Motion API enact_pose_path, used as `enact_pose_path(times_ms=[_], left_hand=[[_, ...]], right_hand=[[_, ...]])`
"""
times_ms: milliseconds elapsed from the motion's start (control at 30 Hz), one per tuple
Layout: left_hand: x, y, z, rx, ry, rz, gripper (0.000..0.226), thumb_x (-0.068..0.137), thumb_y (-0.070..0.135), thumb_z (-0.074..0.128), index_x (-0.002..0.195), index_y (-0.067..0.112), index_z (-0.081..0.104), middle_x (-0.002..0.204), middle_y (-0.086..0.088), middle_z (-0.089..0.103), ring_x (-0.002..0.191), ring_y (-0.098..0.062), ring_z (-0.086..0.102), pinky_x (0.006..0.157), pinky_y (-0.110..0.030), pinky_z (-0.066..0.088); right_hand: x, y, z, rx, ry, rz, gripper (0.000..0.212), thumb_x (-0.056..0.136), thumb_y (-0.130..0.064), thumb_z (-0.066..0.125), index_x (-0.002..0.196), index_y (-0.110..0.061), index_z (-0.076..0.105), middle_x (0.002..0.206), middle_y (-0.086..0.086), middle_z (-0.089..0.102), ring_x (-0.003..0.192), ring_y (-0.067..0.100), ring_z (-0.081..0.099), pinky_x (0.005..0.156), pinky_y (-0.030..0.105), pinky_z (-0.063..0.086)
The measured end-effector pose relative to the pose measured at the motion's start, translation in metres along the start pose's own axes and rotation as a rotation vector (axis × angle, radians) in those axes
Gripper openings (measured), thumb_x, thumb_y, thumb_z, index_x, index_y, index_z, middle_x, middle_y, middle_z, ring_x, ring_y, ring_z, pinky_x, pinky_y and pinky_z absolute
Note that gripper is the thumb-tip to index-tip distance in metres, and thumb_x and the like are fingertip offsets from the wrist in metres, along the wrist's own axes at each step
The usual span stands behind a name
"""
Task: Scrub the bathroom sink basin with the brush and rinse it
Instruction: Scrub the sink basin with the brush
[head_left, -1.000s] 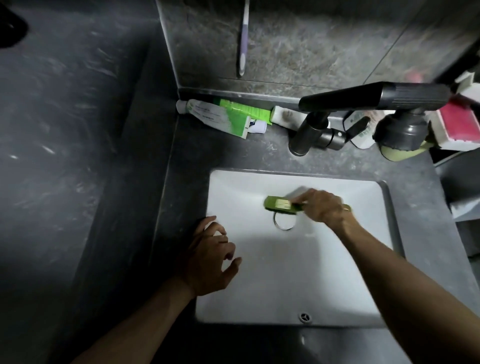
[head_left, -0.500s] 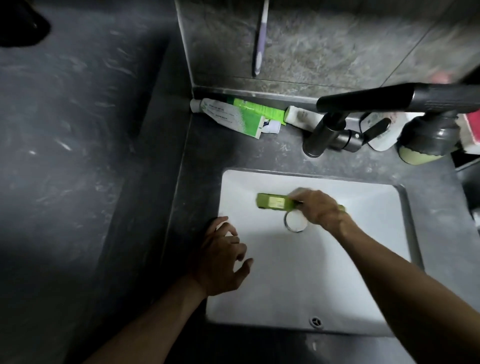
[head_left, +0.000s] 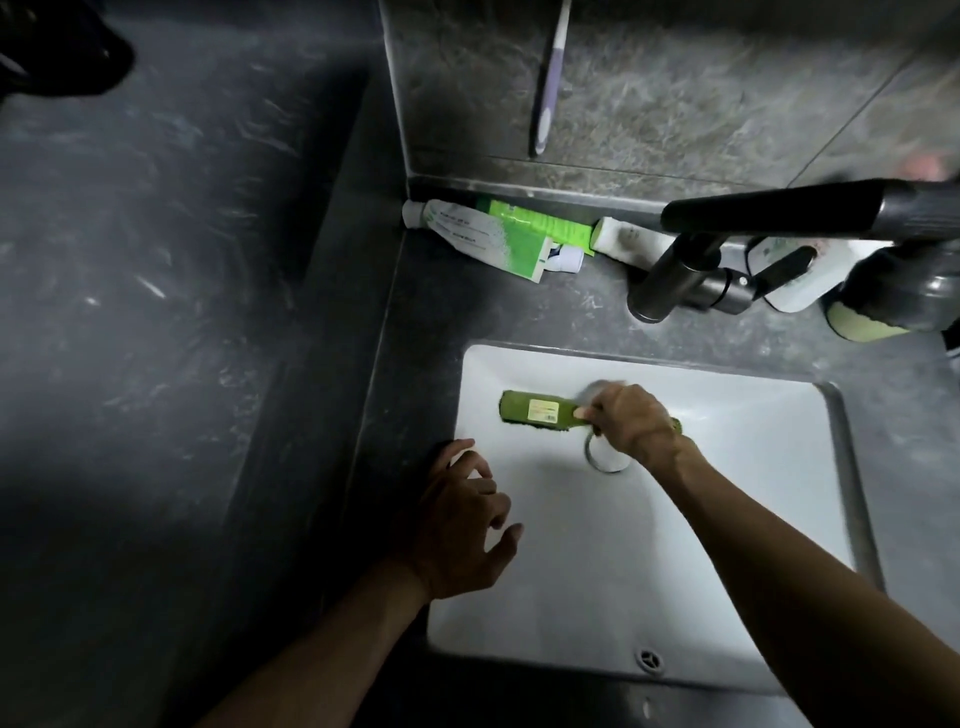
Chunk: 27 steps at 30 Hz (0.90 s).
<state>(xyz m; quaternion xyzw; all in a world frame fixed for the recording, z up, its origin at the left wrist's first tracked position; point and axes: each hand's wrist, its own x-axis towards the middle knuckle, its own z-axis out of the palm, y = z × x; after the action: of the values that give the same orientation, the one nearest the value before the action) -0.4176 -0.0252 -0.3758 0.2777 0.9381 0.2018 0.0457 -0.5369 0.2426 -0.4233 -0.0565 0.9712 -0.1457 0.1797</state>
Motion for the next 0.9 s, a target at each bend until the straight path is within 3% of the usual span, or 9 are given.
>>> enact_pose_path(times_ms=[67, 233, 333, 433, 467, 567, 733, 800, 900], left_hand=[[0.0, 0.0, -0.003, -0.009, -0.002, -0.002, 0.037, 0.09, 0.049, 0.052, 0.065, 0.025, 0.063, 0.067, 0.01, 0.065, 0.094, -0.015, 0.061, 0.119, -0.048, 0.03], [0.0, 0.001, -0.004, 0.021, -0.03, -0.014, 0.036, 0.088, 0.05, 0.051, 0.067, 0.024, 0.064, 0.072, 0.009, 0.068, 0.099, -0.015, 0.061, 0.122, -0.043, 0.021], [0.0, 0.002, -0.004, 0.049, -0.069, -0.025, 0.039, 0.089, 0.053, 0.049, 0.069, 0.024, 0.066, 0.075, 0.01, 0.071, 0.101, -0.014, 0.061, 0.123, -0.041, 0.02], [0.0, 0.003, -0.005, 0.068, -0.108, -0.04, 0.043, 0.092, 0.056, 0.045, 0.075, 0.025, 0.069, 0.083, 0.01, 0.073, 0.104, -0.013, 0.062, 0.124, -0.04, 0.018], [0.0, 0.004, -0.005, 0.062, -0.108, -0.044, 0.044, 0.093, 0.056, 0.043, 0.076, 0.025, 0.07, 0.085, 0.01, 0.074, 0.105, -0.012, 0.062, 0.124, -0.04, 0.019], [0.0, 0.004, -0.004, 0.052, -0.123, -0.051, 0.046, 0.095, 0.057, 0.041, 0.076, 0.026, 0.069, 0.087, 0.009, 0.074, 0.105, -0.012, 0.063, 0.123, -0.042, 0.02], [0.002, 0.005, -0.008, 0.059, -0.13, -0.049, 0.044, 0.094, 0.056, 0.042, 0.075, 0.024, 0.067, 0.082, 0.007, 0.072, 0.1, -0.015, 0.064, 0.122, -0.043, 0.022], [0.002, 0.004, -0.008, 0.053, -0.114, -0.043, 0.045, 0.094, 0.056, 0.041, 0.075, 0.025, 0.067, 0.081, 0.007, 0.072, 0.098, -0.015, 0.064, 0.122, -0.042, 0.021], [0.002, 0.004, -0.006, 0.065, -0.111, -0.036, 0.043, 0.093, 0.055, 0.044, 0.072, 0.025, 0.065, 0.078, 0.008, 0.07, 0.096, -0.015, 0.062, 0.12, -0.039, 0.019]], right_hand=[[-0.003, 0.006, -0.008, -0.089, 0.005, 0.021, 0.031, 0.094, -0.044, 0.058, 0.106, -0.018, 0.07, 0.106, 0.002, 0.07, 0.095, 0.025, 0.065, 0.083, 0.029, 0.049], [-0.028, 0.08, -0.028, -0.467, -0.164, 0.374, 0.042, 0.096, -0.048, 0.041, 0.122, -0.023, 0.063, 0.12, 0.004, 0.067, 0.104, 0.025, 0.066, 0.083, 0.033, 0.053], [-0.018, 0.085, -0.011, -0.523, -0.2, 0.284, 0.059, 0.091, -0.051, 0.018, 0.123, -0.03, 0.063, 0.119, 0.0, 0.066, 0.101, 0.022, 0.066, 0.081, 0.031, 0.055], [0.001, 0.007, 0.0, -0.21, -0.156, 0.087, 0.044, 0.098, -0.035, 0.03, 0.115, -0.023, 0.069, 0.114, -0.001, 0.068, 0.103, 0.022, 0.065, 0.088, 0.029, 0.05], [0.006, -0.021, -0.002, 0.021, -0.175, 0.061, 0.032, 0.099, -0.035, 0.044, 0.097, -0.022, 0.073, 0.099, 0.0, 0.07, 0.091, 0.021, 0.066, 0.081, 0.03, 0.048], [0.008, -0.058, -0.009, 0.474, -0.196, 0.035, 0.047, 0.096, -0.047, 0.055, 0.061, -0.016, 0.06, 0.057, -0.005, 0.058, 0.052, 0.009, 0.051, 0.06, 0.032, 0.041], [-0.021, -0.032, 0.002, 0.0, -0.284, 0.379, 0.044, 0.098, -0.052, 0.046, 0.088, -0.013, 0.065, 0.08, 0.004, 0.062, 0.074, 0.023, 0.06, 0.066, 0.029, 0.043], [-0.019, -0.027, 0.004, -0.109, -0.284, 0.362, 0.048, 0.098, -0.052, 0.043, 0.107, -0.013, 0.068, 0.09, 0.007, 0.063, 0.083, 0.027, 0.063, 0.069, 0.03, 0.045], [-0.007, -0.052, -0.014, 0.185, -0.222, 0.27, 0.034, 0.097, -0.046, 0.052, 0.103, -0.018, 0.07, 0.093, 0.005, 0.071, 0.086, 0.023, 0.066, 0.077, 0.035, 0.049]])
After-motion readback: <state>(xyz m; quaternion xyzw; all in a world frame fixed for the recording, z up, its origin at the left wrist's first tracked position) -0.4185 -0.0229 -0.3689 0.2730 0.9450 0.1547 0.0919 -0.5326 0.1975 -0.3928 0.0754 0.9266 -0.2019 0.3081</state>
